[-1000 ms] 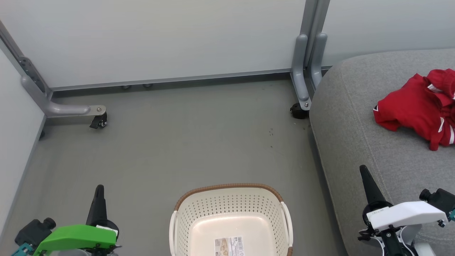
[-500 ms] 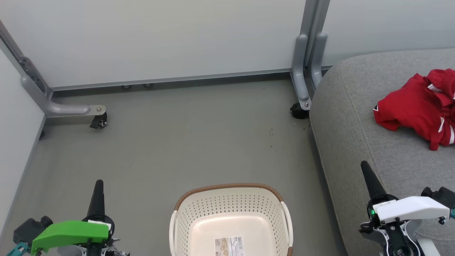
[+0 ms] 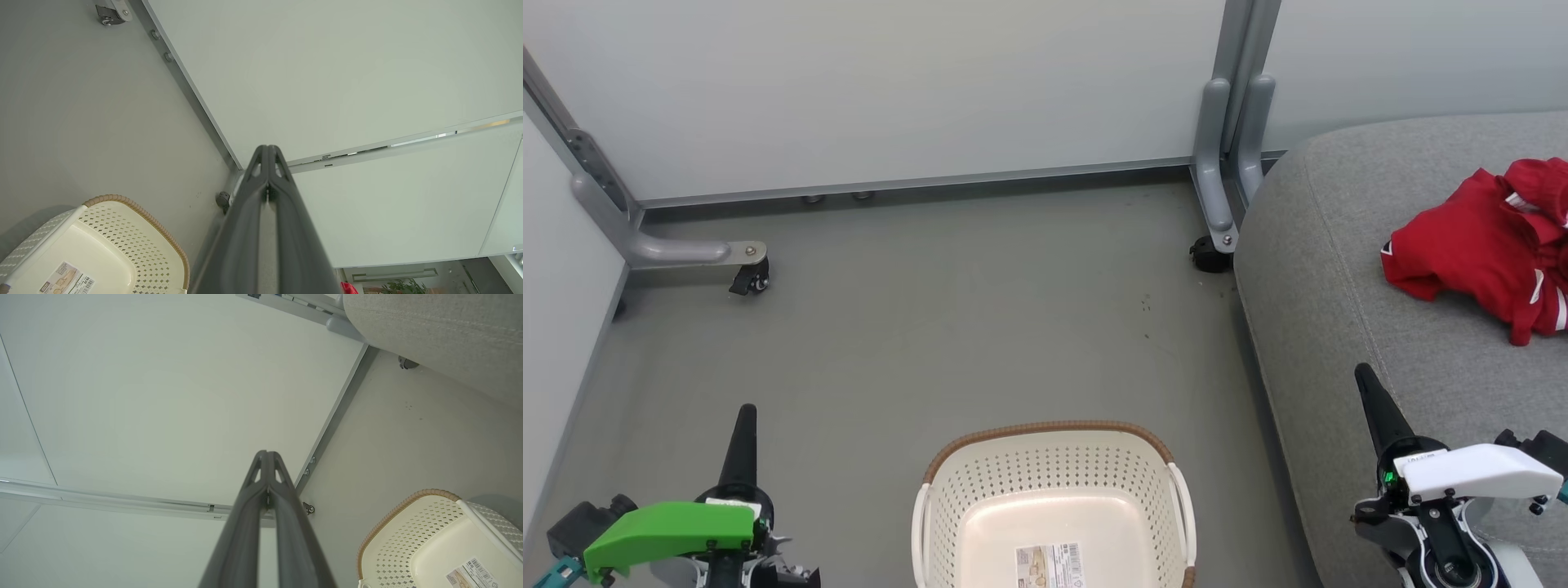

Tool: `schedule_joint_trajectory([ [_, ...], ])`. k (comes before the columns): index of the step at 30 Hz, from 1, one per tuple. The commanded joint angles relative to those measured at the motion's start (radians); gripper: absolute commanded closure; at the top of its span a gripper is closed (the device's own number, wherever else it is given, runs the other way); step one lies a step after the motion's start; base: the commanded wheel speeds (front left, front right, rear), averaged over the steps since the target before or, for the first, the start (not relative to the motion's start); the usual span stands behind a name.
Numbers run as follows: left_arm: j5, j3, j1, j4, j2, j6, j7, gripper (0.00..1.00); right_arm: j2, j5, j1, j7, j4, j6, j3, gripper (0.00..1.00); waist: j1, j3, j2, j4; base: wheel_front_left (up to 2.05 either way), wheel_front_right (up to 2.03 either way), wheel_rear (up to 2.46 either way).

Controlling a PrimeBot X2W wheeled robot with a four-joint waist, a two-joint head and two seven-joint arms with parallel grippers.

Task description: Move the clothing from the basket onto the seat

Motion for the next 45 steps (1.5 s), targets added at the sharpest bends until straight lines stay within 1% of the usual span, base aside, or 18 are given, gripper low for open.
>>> schedule_joint_trajectory([
  [1, -0.025, 0.005, -0.026, -0.01, 0.002, -0.008, 0.006, 1.0, -0.006, 0.023, -0.019, 0.005, 0.001, 0.0, -0.005, 1.0, 0.0, 0.0, -0.0001, 0.0, 0.0, 0.0, 0.0],
  [36, -0.287, 0.032, -0.056, -0.012, -0.005, -0.017, 0.073, 1.0, 0.001, 0.273, -0.064, 0.047, 0.06, 0.0, -0.038, 1.0, 0.0, 0.001, -0.0001, 0.001, 0.0, 0.0, 0.0],
  [45, -0.297, 0.032, -0.055, -0.011, -0.005, -0.018, 0.077, 1.0, 0.004, 0.279, -0.064, 0.052, 0.062, 0.0, -0.043, 1.0, 0.0, 0.001, -0.0001, 0.001, 0.0, 0.0, 0.0],
])
